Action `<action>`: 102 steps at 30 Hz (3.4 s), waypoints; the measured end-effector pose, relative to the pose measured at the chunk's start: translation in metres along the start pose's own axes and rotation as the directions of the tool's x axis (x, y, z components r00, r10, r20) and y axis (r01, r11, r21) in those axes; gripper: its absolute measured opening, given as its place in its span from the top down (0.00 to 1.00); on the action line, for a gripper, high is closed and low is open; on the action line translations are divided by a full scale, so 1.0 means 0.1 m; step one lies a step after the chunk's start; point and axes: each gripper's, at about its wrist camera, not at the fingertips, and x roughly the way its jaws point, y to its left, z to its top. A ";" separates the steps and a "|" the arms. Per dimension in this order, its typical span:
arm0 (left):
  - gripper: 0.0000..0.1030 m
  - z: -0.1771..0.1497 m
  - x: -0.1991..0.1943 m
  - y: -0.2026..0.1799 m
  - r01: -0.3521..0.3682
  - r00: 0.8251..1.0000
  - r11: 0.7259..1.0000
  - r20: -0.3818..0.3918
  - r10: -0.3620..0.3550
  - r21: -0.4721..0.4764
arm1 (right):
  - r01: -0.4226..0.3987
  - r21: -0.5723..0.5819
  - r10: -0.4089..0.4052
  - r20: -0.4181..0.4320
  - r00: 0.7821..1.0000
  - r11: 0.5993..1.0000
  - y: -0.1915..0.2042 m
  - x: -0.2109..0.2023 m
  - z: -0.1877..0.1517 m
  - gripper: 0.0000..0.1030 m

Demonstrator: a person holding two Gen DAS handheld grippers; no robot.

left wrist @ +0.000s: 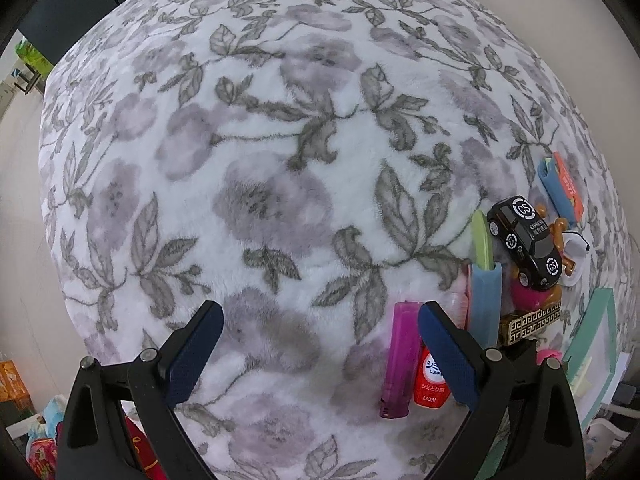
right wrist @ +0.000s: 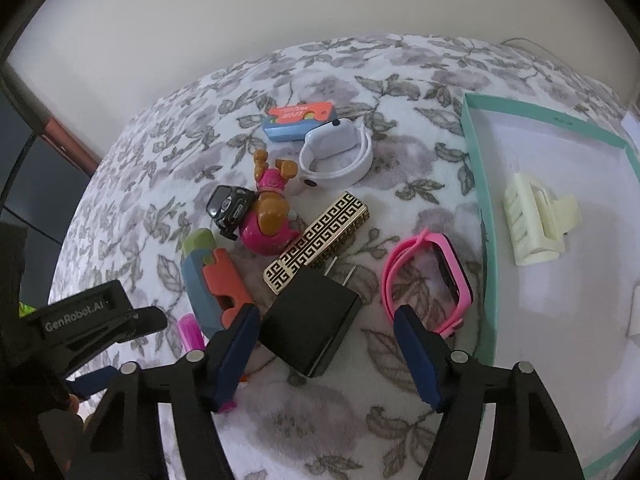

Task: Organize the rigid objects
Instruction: 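Move both tools back over the item cluster, then grasp the black charger with right tool while left tool grasps purple lighter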

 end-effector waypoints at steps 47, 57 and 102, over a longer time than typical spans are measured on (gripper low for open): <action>0.06 -0.38 0.38 -0.38 -0.037 0.996 0.978 -0.066 0.051 0.203 | 0.033 -0.036 -0.037 -0.113 0.993 0.999 -0.18 -0.08 -0.13 0.56; 0.32 -0.56 0.39 -0.62 -0.006 0.997 0.960 -0.071 0.026 0.279 | 0.002 -0.017 -0.004 -0.162 0.987 1.000 -0.26 -0.13 -0.23 0.56; 0.80 -0.40 -0.14 -0.71 0.094 0.993 0.946 0.034 -0.110 0.311 | -0.039 0.072 0.052 -0.186 0.981 0.997 -0.27 -0.02 -0.21 0.57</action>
